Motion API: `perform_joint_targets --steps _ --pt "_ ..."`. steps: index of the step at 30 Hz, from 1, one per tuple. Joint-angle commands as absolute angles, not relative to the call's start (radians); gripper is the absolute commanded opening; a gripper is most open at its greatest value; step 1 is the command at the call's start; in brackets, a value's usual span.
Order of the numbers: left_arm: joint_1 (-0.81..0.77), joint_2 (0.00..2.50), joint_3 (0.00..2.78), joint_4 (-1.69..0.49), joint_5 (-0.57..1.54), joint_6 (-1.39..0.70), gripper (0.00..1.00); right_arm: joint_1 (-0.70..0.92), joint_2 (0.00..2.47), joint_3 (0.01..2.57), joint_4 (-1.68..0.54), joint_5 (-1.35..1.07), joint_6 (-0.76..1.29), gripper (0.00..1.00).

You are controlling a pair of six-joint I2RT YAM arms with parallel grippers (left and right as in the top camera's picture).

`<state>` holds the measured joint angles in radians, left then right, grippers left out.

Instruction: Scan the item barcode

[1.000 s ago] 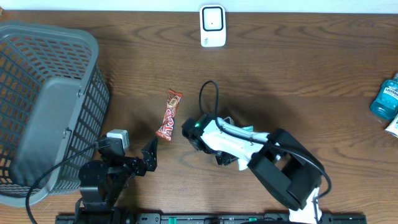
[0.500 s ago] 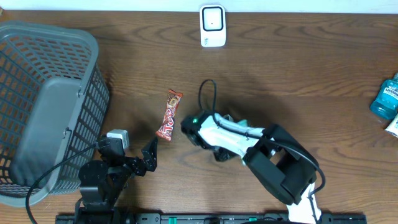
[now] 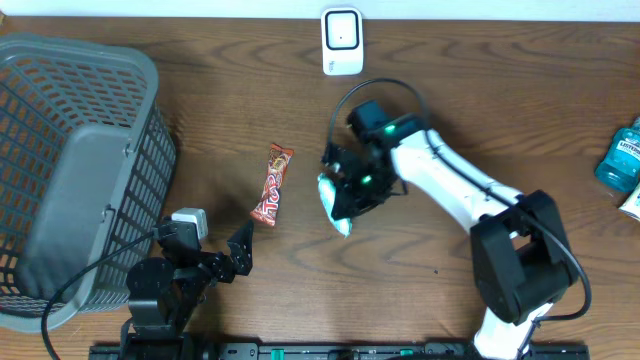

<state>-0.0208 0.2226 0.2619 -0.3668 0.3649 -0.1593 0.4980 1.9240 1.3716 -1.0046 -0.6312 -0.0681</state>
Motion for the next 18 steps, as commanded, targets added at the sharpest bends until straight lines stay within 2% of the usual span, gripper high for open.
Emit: perform_joint_targets --steps 1,4,9,12,15,18 --pt "-0.023 0.219 0.265 -0.366 0.374 -0.150 1.00 0.419 1.926 1.321 -0.975 -0.921 -0.200 0.01" --pt "-0.023 0.219 0.265 -0.366 0.374 -0.150 0.99 0.352 1.951 1.272 -0.945 -1.094 -0.269 0.01" --pt "-0.023 0.219 0.265 -0.366 0.374 -0.150 0.99 0.299 2.008 1.184 -0.945 -1.409 -0.551 0.01" --pt "-0.023 0.219 0.265 -0.366 0.374 -0.150 0.99 0.301 2.014 1.125 -0.946 -1.482 -0.819 0.01" --pt "-0.023 0.219 0.265 -0.366 0.374 -0.150 0.99 0.303 2.014 1.110 -0.947 -1.562 -0.957 0.01" --pt "-0.023 0.219 0.265 -0.366 0.374 -0.150 0.99 0.303 2.008 1.114 -0.950 -1.562 -0.982 0.01"
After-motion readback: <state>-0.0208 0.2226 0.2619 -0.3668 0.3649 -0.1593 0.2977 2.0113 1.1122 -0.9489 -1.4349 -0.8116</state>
